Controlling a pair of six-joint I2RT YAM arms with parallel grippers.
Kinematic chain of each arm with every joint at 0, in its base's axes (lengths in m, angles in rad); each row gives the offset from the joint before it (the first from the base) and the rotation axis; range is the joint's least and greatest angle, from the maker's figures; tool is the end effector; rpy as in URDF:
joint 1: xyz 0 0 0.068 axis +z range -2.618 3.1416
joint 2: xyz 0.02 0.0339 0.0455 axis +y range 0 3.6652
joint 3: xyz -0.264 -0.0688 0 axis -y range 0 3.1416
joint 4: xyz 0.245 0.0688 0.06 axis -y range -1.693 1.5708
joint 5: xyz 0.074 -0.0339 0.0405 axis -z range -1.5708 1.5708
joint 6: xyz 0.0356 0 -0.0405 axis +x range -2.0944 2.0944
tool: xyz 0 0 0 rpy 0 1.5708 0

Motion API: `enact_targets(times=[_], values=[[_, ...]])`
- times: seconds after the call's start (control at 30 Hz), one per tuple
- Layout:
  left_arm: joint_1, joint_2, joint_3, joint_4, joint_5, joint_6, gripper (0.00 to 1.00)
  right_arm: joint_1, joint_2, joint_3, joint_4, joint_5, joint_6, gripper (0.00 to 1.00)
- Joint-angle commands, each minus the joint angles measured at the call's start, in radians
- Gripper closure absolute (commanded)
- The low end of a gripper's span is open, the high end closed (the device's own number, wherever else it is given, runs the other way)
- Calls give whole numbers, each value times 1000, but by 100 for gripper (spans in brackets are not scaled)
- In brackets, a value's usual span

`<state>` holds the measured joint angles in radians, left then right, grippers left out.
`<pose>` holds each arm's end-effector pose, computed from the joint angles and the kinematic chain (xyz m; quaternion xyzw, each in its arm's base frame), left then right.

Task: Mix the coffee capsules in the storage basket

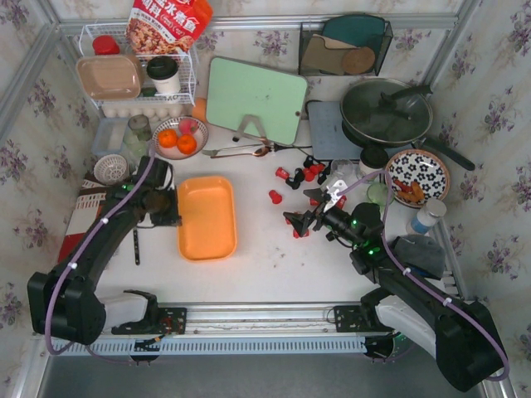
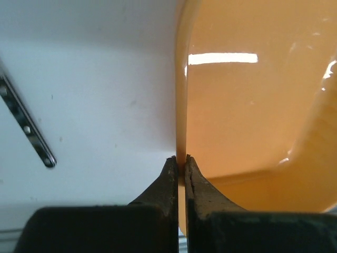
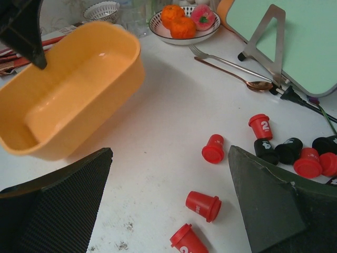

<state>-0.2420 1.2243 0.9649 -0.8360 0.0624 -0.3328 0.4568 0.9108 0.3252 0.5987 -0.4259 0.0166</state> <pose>0.2254 -0.0579 0.2596 -0.0367 0.9707 -0.0958 0.2171 0.1747 0.1022 0.2380 -0.2967 0.6372 0.3074 0.6414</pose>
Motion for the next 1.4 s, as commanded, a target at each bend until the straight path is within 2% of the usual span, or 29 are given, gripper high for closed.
enact_targets(times=[0.0,0.2,0.37,0.47,0.57,0.7,0.87,1.07,1.23,1.37], values=[[1,90,121,69,58,83,100,1,2,6,12,22,0,0],[3,342,368,46,160,177,100,1,-1,6,-1,52,-4,0],[16,538,618,-90,154,338,100,2,-3,9,-6,62,-6,0],[30,639,720,-130,211,386,100,2,-5,9,-9,63,-6,0],[29,727,808,-183,180,494,100,4,-8,11,-13,65,-6,0],[30,780,840,-162,143,589,100,6,-10,13,-15,64,-6,0],[27,835,901,-179,145,628,100,5,-18,14,-23,68,-7,0],[23,881,927,-192,90,643,90,7,-10,18,-30,74,-9,0],[-3,924,946,-195,48,632,87,11,5,25,-45,103,-9,0],[-12,913,940,-155,27,584,74,12,12,28,-54,130,-12,0]])
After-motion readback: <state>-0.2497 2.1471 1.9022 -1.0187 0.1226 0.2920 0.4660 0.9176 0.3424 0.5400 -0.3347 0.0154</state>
